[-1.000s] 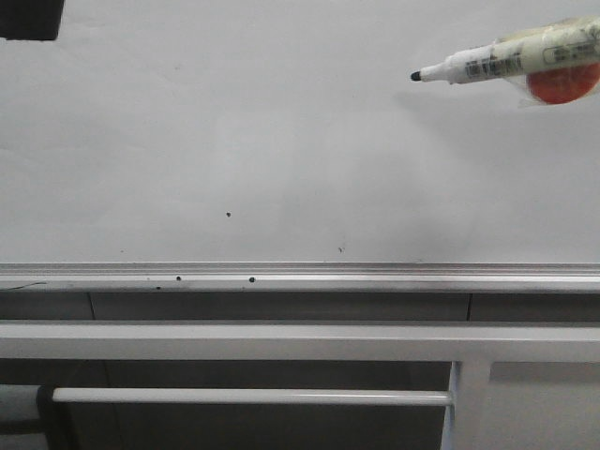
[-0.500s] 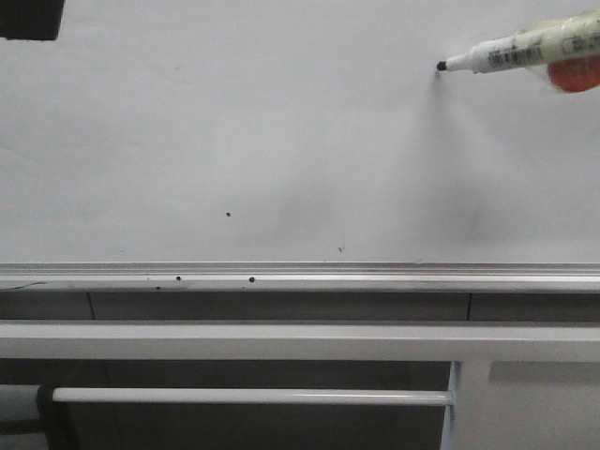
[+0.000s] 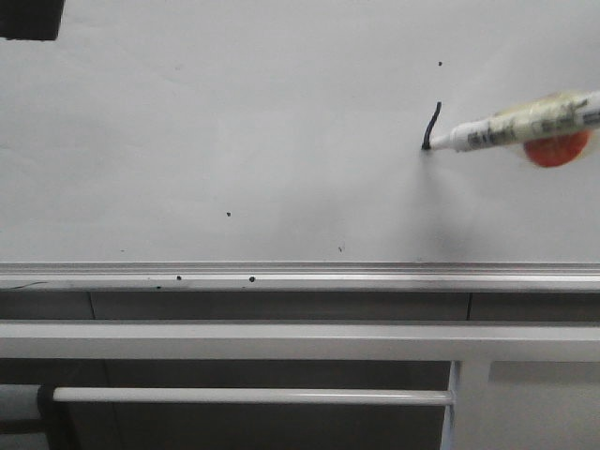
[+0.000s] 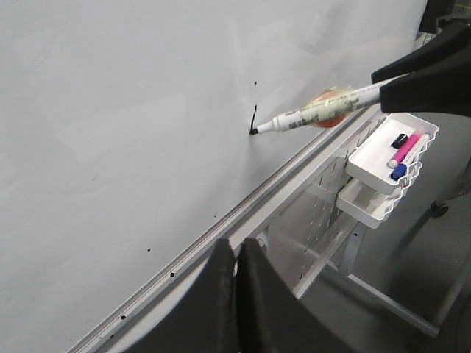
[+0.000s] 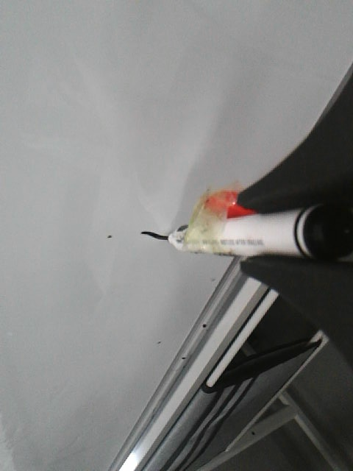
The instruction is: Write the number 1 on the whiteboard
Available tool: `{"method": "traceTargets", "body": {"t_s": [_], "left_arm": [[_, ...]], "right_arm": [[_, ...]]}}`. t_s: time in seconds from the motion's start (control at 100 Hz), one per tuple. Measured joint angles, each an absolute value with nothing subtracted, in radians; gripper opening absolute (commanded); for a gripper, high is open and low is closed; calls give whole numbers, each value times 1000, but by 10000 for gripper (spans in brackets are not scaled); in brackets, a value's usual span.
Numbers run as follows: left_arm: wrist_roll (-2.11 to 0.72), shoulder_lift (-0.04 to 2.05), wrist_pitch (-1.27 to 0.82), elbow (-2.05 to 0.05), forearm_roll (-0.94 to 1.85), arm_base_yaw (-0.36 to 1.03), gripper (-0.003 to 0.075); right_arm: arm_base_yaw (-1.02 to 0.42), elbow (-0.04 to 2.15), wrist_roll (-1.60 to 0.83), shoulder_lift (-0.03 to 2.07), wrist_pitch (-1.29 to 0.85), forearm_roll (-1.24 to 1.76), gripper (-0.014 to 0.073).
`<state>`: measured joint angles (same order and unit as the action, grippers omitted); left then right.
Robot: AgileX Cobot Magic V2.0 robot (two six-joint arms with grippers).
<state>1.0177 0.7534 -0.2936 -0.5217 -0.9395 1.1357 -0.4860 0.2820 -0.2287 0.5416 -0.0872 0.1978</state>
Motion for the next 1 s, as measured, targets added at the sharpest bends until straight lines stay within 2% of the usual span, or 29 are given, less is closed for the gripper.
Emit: {"method": "traceTargets", "body": {"t_s": [0.26, 0.49, 0.61, 0.72, 0.81, 0.94, 1.0], "left_arm": [[1018, 753, -294, -522, -943, 1136, -20], [1018, 753, -292, -522, -949, 1136, -20], [1018, 753, -253, -522, -950, 1136, -20], [986, 753, -194, -520, -954, 1136, -5], [939, 758, -157, -520, -959, 1136, 108], [886, 796, -80, -520, -967, 1136, 412], [878, 819, -56, -520, -979, 1136, 491]], "right_arm": [[-486, 282, -229, 654, -87, 219, -43], [-488, 284, -231, 659, -101, 249, -43], [-548, 319, -231, 596, -225, 255, -43], [-659, 345, -233, 519, -321, 262, -43], [-744, 364, -233, 498, -407, 276, -43], [-795, 394, -233, 526, -472, 276, -43], [-797, 431, -233, 555, -487, 276, -43]]}}
